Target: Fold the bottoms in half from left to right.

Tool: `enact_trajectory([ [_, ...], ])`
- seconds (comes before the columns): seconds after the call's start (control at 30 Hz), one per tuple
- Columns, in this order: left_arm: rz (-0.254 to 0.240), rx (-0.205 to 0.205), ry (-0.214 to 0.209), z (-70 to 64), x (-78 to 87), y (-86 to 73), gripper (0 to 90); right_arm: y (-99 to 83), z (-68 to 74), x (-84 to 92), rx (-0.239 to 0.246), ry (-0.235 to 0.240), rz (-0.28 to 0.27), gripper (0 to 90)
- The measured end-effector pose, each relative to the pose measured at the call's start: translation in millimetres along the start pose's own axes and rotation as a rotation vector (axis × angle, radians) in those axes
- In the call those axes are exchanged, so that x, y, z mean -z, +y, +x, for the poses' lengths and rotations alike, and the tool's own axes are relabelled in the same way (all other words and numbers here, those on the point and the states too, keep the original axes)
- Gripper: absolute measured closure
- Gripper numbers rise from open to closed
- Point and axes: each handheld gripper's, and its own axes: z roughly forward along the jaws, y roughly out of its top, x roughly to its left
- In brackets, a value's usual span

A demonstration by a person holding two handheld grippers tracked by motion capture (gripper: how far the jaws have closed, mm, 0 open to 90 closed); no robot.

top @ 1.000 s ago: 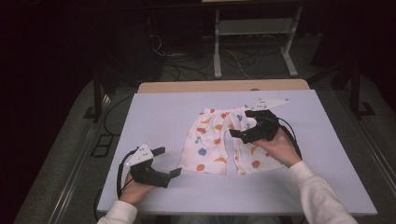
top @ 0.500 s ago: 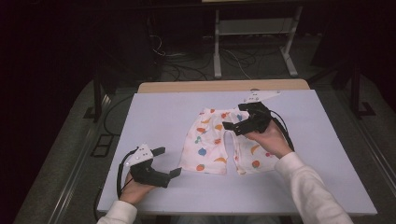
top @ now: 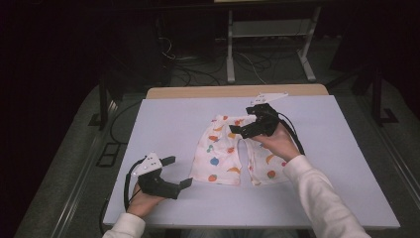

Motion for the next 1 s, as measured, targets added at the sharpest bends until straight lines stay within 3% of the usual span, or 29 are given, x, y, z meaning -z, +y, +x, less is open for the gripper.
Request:
enact_trajectory([
  [0.4, 0.007, 0.002, 0.005, 1.6, -1.4, 0.0, 0.0, 10.3, -6.4, -25.4, -0.006, 0.016, 0.008, 0.0],
  [1.0, 0.006, 0.009, 0.007, 1.8, -3.1, 0.0, 0.0, 25.6, -20.4, -58.8, -0.037, -0.012, 0.036, 0.0],
])
